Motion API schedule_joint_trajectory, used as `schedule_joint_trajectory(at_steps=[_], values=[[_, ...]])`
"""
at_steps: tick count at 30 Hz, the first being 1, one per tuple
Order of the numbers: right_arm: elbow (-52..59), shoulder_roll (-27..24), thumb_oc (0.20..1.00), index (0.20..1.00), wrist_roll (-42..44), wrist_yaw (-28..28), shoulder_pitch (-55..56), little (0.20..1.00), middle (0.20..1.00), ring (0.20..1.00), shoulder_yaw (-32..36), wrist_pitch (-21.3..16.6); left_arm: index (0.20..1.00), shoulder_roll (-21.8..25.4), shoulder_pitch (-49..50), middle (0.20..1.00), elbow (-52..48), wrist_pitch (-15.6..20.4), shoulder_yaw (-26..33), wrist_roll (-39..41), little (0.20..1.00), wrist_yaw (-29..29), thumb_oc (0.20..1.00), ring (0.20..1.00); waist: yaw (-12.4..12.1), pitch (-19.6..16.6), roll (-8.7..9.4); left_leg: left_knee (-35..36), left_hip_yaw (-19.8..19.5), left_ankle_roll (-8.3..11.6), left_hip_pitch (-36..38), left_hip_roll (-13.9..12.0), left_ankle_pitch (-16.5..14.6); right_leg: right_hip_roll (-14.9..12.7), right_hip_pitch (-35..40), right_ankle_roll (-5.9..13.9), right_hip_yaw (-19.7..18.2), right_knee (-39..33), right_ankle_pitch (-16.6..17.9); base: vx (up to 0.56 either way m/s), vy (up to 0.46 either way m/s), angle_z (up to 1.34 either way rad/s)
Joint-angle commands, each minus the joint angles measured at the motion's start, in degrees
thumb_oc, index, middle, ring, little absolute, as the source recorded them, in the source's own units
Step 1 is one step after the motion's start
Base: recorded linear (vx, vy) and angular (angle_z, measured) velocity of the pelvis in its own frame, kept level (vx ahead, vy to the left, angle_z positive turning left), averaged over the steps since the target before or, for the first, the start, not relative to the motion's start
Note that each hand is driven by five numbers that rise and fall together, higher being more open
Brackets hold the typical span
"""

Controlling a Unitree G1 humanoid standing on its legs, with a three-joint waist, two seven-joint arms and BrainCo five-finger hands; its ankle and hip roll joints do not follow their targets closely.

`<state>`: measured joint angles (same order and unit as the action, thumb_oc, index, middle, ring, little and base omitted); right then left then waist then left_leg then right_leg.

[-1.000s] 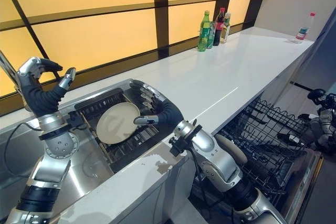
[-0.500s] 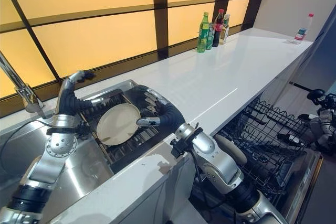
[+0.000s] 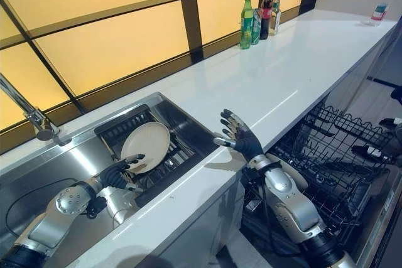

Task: Pick up plates and place into dishwasher.

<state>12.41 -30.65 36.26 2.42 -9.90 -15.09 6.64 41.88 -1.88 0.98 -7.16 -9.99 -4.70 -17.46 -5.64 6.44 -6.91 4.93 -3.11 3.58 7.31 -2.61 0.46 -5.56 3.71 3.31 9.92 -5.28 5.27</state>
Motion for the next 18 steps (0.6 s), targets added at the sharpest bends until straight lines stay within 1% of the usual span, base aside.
schedule_joint_trajectory(at_steps=[1,4,7,8,10,11,12,14,18], values=[[2.71,-0.56,1.000,1.000,2.08,-0.29,1.18,1.000,1.000,1.000,2.20,-3.49,1.000,4.06,-0.03,1.000,-2.07,0.65,2.24,2.06,1.000,1.45,1.000,1.000,0.48,0.05,2.01,-3.09,0.28,0.31,-3.45,0.13,-0.48,-3.73,1.19,3.17,-0.40,4.19,-5.82,0.05,0.048,0.01],[2.13,-0.87,1.000,1.000,1.63,0.10,1.44,1.000,1.000,1.000,2.72,-3.39,1.000,2.52,0.59,1.000,-1.55,1.16,2.08,0.00,1.000,5.23,1.000,1.000,0.89,0.80,1.26,-3.65,0.08,0.42,-4.01,0.38,-0.35,-4.11,0.32,3.03,-0.62,5.18,-6.02,0.05,0.082,0.01],[1.88,-1.57,1.000,1.000,1.22,0.79,0.64,1.000,1.000,1.000,3.09,-2.65,1.000,1.26,0.05,1.000,-0.51,1.21,1.31,-2.80,1.000,10.22,1.000,1.000,1.31,1.62,0.44,-4.42,-0.06,0.47,-4.96,0.79,-0.34,-4.42,-0.83,2.93,-1.12,5.96,-6.24,0.03,0.107,0.01],[1.64,-2.04,1.000,1.000,1.16,0.80,0.14,1.000,1.000,1.000,3.34,-2.24,1.000,0.79,-0.24,1.000,0.03,1.20,1.02,-3.93,1.000,12.80,1.000,1.000,1.55,2.12,0.10,-4.62,-0.22,0.44,-5.45,0.96,-0.29,-4.57,-1.56,2.95,-1.48,6.28,-6.28,0.00,0.110,0.01],[1.37,-2.35,1.000,1.000,0.98,1.26,-0.50,1.000,1.000,1.000,3.35,-1.71,1.000,0.21,-0.92,1.000,0.77,1.01,0.68,-4.88,1.000,16.06,1.000,1.000,1.78,2.77,-0.12,-4.92,-0.36,0.39,-6.15,1.12,-0.26,-4.65,-2.57,2.95,-1.91,6.75,-6.34,-0.01,0.069,0.03],[1.30,-2.32,1.000,1.000,0.90,1.31,-0.60,1.000,1.000,1.000,3.36,-1.71,1.000,0.05,-1.11,1.000,0.93,1.01,0.65,-5.11,1.000,16.63,1.000,1.000,1.80,2.94,-0.11,-4.97,-0.40,0.37,-6.33,1.15,-0.26,-4.64,-2.82,2.96,-2.05,6.83,-6.33,-0.03,0.032,0.02],[0.93,-2.24,1.000,1.000,0.63,1.41,-0.83,1.000,1.000,1.000,3.69,-1.52,1.000,-0.48,-1.50,1.000,1.10,0.54,0.97,-6.64,1.000,19.42,1.000,1.000,1.98,3.71,0.01,-5.02,-0.54,0.29,-6.76,1.20,-0.21,-4.63,-3.40,3.02,-2.40,6.89,-6.19,0.00,0.000,0.00],[0.79,-2.19,1.000,1.000,0.46,1.78,-1.23,1.000,1.000,1.000,3.84,-1.55,1.000,-0.70,-2.14,1.000,1.52,-0.06,1.21,-7.87,1.000,22.89,1.000,1.000,2.10,4.59,0.31,-5.10,-0.55,0.30,-7.23,1.17,-0.17,-4.69,-3.99,3.19,-2.67,7.00,-5.99,-0.04,0.002,-0.02],[0.44,-1.57,1.000,1.000,0.17,1.57,-0.93,1.000,1.000,1.000,4.64,-2.52,1.000,-0.89,-3.02,1.000,1.96,-0.56,2.40,-8.97,1.000,26.25,1.000,1.000,2.10,5.34,1.12,-4.69,-0.45,0.25,-7.24,0.98,-0.15,-4.89,-3.88,3.49,-2.44,6.57,-5.76,0.00,-0.011,-0.01]])
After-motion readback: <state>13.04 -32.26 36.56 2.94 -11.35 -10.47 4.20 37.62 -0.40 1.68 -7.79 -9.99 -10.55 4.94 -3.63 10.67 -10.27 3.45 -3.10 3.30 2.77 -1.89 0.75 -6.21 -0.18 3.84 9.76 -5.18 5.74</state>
